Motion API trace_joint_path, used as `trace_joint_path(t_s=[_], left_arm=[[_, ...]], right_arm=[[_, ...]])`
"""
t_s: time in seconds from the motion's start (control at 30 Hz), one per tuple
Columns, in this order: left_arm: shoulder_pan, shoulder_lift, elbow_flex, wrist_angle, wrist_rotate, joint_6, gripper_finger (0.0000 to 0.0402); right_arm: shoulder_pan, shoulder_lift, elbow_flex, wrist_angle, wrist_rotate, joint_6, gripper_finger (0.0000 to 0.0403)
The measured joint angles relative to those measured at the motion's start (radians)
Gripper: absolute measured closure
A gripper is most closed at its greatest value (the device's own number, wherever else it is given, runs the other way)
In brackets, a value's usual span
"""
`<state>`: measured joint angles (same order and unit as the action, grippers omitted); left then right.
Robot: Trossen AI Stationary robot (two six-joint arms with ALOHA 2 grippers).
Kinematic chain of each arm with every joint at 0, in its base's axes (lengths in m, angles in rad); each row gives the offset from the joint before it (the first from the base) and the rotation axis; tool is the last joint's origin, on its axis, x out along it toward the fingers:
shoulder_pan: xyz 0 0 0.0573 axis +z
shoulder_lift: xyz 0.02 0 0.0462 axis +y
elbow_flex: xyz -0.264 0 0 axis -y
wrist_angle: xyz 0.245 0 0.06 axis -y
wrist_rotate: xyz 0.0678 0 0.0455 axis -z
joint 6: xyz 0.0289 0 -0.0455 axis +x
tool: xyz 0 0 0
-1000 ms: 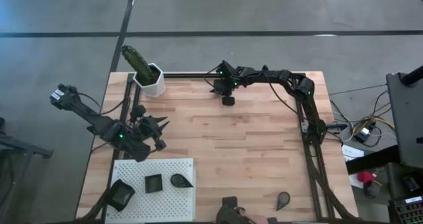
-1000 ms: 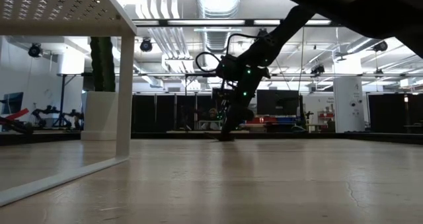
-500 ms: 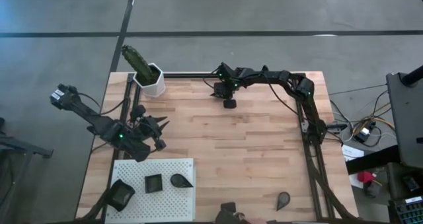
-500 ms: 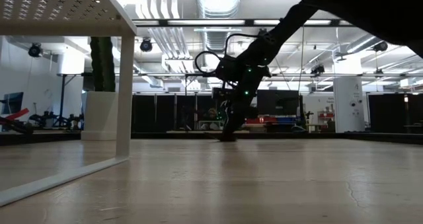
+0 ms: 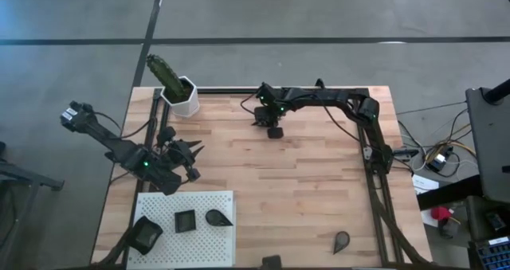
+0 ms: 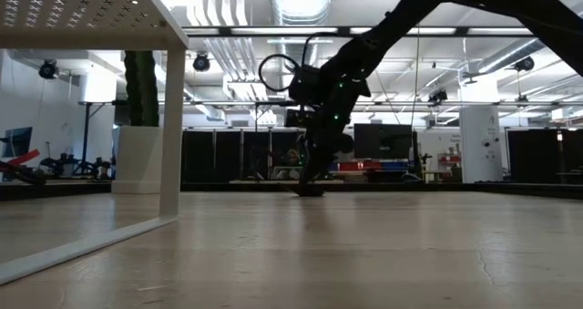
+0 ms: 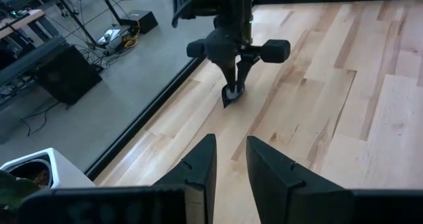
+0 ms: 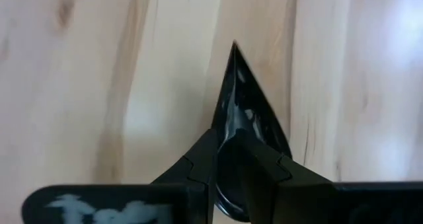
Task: Pick & Place Mini shaped plates
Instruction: Stack the drop shaped plate on top of the other drop shaped plate on the shelf
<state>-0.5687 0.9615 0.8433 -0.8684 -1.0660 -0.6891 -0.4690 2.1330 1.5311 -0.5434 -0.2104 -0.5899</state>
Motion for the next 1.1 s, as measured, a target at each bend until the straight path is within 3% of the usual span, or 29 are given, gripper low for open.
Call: trace_joint_path(t_s=[0.8,1.1], left_arm=[[0.000,0.000,0.000,0.000,0.008,0.000,0.0323],[0.000,0.000,0.000,0.000,0.030,0.000,0.0323]], right_arm=[[0.057,-0.017,-0.004,0.070,0.002,0.029,0.0351],[0.056,-0.017,-0.017,0.077,0.053,0.028,0.0351]])
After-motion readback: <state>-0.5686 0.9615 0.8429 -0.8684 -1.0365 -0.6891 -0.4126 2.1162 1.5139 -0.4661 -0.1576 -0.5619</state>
